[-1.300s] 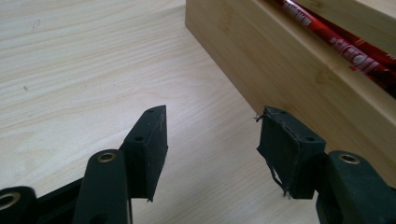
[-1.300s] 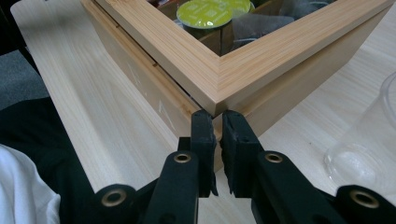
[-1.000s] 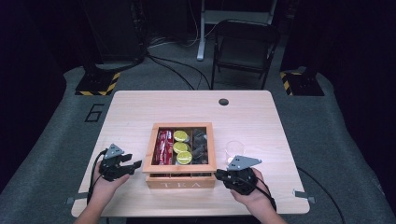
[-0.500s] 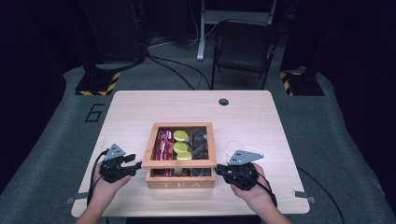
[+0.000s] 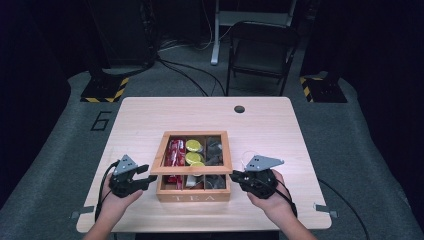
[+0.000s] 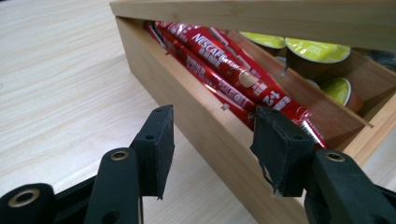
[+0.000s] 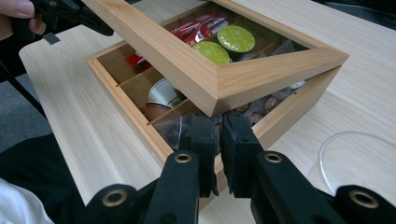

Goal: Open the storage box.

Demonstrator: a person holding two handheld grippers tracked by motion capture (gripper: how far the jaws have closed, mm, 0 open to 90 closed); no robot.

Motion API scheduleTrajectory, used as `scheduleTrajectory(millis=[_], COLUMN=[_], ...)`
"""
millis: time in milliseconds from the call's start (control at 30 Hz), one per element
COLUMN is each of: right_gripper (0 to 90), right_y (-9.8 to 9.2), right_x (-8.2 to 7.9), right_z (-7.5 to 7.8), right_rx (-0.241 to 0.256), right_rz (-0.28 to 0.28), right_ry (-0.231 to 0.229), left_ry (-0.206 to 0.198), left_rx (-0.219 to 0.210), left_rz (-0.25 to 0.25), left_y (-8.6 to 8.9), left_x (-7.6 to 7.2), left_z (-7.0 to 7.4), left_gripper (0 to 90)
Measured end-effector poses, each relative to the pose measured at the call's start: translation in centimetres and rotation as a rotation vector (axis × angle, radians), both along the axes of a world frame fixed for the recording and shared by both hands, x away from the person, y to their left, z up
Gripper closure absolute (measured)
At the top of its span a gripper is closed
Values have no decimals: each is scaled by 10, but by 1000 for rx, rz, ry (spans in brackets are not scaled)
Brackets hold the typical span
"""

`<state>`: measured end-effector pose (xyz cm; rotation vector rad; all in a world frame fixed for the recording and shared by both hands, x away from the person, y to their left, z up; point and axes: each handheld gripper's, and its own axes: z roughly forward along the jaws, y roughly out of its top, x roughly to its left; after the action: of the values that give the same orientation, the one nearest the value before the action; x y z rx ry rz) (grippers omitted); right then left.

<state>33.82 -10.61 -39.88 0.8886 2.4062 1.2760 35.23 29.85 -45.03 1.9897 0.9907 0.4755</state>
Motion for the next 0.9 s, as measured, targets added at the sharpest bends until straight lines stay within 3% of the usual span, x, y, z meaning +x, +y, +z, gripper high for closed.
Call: scheduleTrajectory(millis=[300, 600, 900], right_gripper=[838, 837, 834], right_y=[0, 2, 2], right_x=[4, 6, 9], right_z=[5, 9, 10], right_rx=[1, -2, -7], right_rz=[5, -3, 3], right_ry=[-12, -15, -20], left_ry=[-73, -128, -162], left_rx=[20, -18, -28], left_rz=[-19, -61, -35], left_y=[-8, -15, -18], left_x=[-8, -21, -28], left_z=[11, 34, 47], left_gripper=[483, 521, 533])
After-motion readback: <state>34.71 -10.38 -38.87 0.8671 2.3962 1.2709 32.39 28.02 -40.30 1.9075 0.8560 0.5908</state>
